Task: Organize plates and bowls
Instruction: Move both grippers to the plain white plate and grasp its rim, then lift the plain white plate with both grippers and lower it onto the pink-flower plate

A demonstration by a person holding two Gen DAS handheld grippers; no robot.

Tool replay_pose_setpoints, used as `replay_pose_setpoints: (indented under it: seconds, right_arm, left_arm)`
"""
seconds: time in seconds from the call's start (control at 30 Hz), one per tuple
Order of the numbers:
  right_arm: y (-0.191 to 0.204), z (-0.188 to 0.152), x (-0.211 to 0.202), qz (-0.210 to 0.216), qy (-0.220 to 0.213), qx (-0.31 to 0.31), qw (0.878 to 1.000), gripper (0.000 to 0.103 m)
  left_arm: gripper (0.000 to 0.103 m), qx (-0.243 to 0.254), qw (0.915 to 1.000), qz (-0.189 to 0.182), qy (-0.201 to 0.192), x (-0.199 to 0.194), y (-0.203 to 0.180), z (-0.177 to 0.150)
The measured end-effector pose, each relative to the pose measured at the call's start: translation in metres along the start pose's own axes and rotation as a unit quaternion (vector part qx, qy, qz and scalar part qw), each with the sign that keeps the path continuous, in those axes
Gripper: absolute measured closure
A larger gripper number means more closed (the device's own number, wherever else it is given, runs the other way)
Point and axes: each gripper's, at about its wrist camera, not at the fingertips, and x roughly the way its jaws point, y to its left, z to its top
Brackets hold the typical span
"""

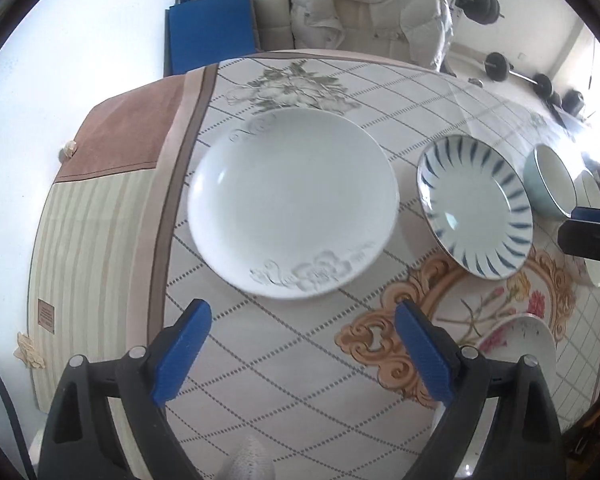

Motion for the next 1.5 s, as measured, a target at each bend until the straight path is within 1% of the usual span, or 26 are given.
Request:
replay_pose_setpoints:
  seconds: [0.13,0.2,0.3,0.37,0.43,0.47,0.5,0.53,0.57,0.6,0.63,0.7,0.73,0.77,0.83,0.9,0.97,1.0,1.03,1.1,1.13,1.17,1.2,1.27,1.33,1.5]
  right_arm:
    - [0.027,0.068,0.038,0.002,0.029,-0.048,0.998,0.001]
    - [0.038,0.096,0.065,0.005,0.051,-0.063,0.997,0.001]
    - [0.045,0.125,0.101,0.03,0.085,-0.062,0.994,0.001]
    - [0.048,0.141,0.122,0.046,0.101,-0.054,0.992,0.001]
    - [0.049,0.152,0.14,0.064,0.116,-0.043,0.99,0.001]
    - [0.049,0.156,0.149,0.069,0.121,-0.039,0.989,0.001]
    - [0.05,0.16,0.156,0.072,0.128,-0.037,0.988,0.001]
    - [0.05,0.163,0.163,0.075,0.136,-0.034,0.987,0.001]
    - [0.049,0.166,0.171,0.078,0.143,-0.03,0.986,0.002]
    - [0.049,0.167,0.178,0.08,0.151,-0.027,0.985,0.003]
    - [0.048,0.168,0.184,0.082,0.159,-0.024,0.984,0.004]
    - [0.047,0.169,0.194,0.086,0.17,-0.019,0.981,0.008]
    - [0.046,0.168,0.198,0.092,0.176,-0.016,0.98,0.015]
    - [0.046,0.168,0.203,0.096,0.182,-0.013,0.979,0.024]
    - [0.046,0.166,0.21,0.096,0.191,-0.011,0.977,0.03]
    - [0.046,0.165,0.21,0.101,0.188,-0.017,0.977,0.031]
    - [0.046,0.161,0.213,0.115,0.198,-0.014,0.973,0.044]
    - [0.047,0.161,0.212,0.115,0.193,-0.017,0.974,0.044]
    - [0.048,0.16,0.212,0.112,0.193,-0.021,0.974,0.05]
    - [0.049,0.158,0.21,0.103,0.185,-0.03,0.977,0.053]
    - [0.048,0.158,0.209,0.098,0.183,-0.03,0.978,0.058]
    - [0.046,0.158,0.21,0.094,0.182,-0.026,0.978,0.066]
    - [0.041,0.157,0.21,0.092,0.182,-0.018,0.979,0.069]
    - [0.035,0.155,0.209,0.091,0.178,-0.016,0.98,0.084]
    - [0.031,0.151,0.208,0.1,0.177,-0.01,0.979,0.085]
    - [0.026,0.142,0.204,0.106,0.172,0.005,0.979,0.085]
  left_arm:
    - [0.009,-0.038,0.9991,0.013,0.012,0.025,0.044,0.029]
    - [0.009,-0.063,0.9977,0.006,0.025,0.042,0.067,0.039]
    - [0.009,-0.103,0.9936,-0.005,0.045,0.066,0.096,0.051]
    - [0.009,-0.126,0.9897,-0.027,0.062,0.082,0.112,0.057]
    - [0.012,-0.143,0.9851,-0.053,0.081,0.097,0.123,0.062]
    - [0.015,-0.148,0.9827,-0.066,0.09,0.104,0.127,0.063]
    - [0.021,-0.153,0.9805,-0.076,0.097,0.11,0.13,0.062]
    - [0.023,-0.156,0.9781,-0.087,0.107,0.116,0.132,0.062]
    - [0.025,-0.161,0.9757,-0.097,0.113,0.122,0.134,0.062]
    - [0.029,-0.164,0.9737,-0.104,0.12,0.127,0.135,0.063]
    - [0.035,-0.166,0.972,-0.108,0.127,0.132,0.136,0.062]
    - [0.042,-0.166,0.969,-0.12,0.138,0.14,0.134,0.061]
    - [0.044,-0.162,0.9701,-0.118,0.137,0.14,0.132,0.061]
    - [0.045,-0.155,0.9718,-0.118,0.134,0.139,0.129,0.063]
    - [0.052,-0.144,0.9729,-0.118,0.137,0.139,0.123,0.065]
    - [0.054,-0.129,0.975,-0.115,0.139,0.14,0.115,0.067]
    - [0.059,-0.12,0.9755,-0.115,0.144,0.142,0.109,0.071]
    - [0.063,-0.115,0.9759,-0.114,0.147,0.143,0.106,0.075]
    - [0.063,-0.11,0.9773,-0.105,0.147,0.143,0.103,0.075]
    - [0.063,-0.108,0.9786,-0.096,0.146,0.143,0.099,0.077]
    - [0.064,-0.109,0.9788,-0.094,0.145,0.142,0.098,0.078]
    - [0.066,-0.111,0.9788,-0.093,0.145,0.142,0.098,0.078]
    - [0.069,-0.111,0.9788,-0.094,0.144,0.142,0.098,0.078]
    - [0.072,-0.114,0.9785,-0.096,0.143,0.142,0.098,0.078]
    - [0.073,-0.116,0.978,-0.098,0.143,0.141,0.101,0.076]
    - [0.074,-0.111,0.9794,-0.094,0.14,0.138,0.106,0.073]
